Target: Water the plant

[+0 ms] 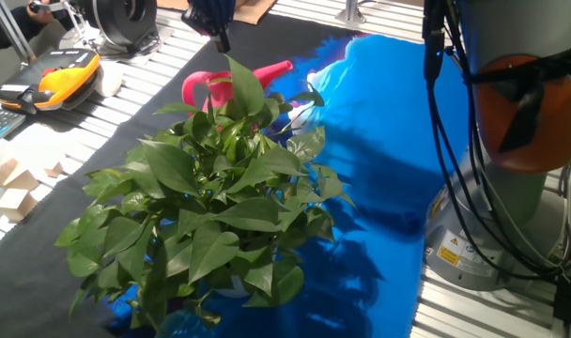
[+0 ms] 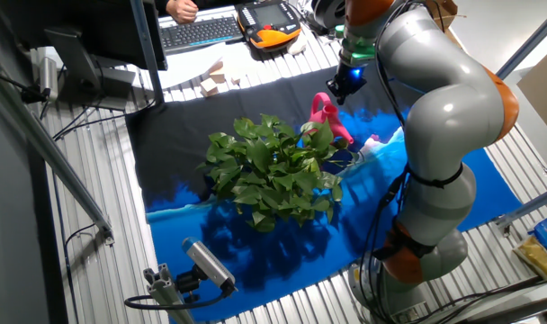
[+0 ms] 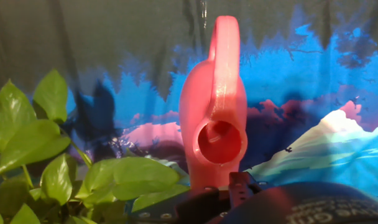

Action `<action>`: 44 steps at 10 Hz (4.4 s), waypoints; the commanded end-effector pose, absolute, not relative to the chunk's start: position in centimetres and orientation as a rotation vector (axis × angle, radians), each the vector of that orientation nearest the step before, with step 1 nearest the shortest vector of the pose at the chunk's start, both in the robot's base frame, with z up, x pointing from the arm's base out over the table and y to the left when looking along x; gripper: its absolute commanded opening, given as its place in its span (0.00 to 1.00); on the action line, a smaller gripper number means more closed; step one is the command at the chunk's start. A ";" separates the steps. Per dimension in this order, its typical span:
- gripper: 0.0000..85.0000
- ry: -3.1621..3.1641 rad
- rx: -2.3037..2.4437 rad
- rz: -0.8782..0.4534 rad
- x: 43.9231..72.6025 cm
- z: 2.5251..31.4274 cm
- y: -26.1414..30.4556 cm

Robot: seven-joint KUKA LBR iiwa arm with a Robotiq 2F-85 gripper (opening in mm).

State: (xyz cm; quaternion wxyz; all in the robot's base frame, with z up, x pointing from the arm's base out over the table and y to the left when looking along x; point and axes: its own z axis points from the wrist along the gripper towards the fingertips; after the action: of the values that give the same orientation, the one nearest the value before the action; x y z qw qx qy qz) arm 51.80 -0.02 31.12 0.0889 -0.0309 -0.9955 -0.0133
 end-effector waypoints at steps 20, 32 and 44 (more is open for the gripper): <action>0.00 -3.010 -0.217 -0.062 51.8 31.1 0.0; 1.00 -3.014 -0.323 -0.123 56.6 28.9 -0.5; 1.00 -3.010 -0.294 -0.175 59.3 26.2 0.1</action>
State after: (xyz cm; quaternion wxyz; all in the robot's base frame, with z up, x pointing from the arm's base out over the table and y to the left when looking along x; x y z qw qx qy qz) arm 59.26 0.14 26.20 0.0561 -0.0969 -0.9920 -0.0577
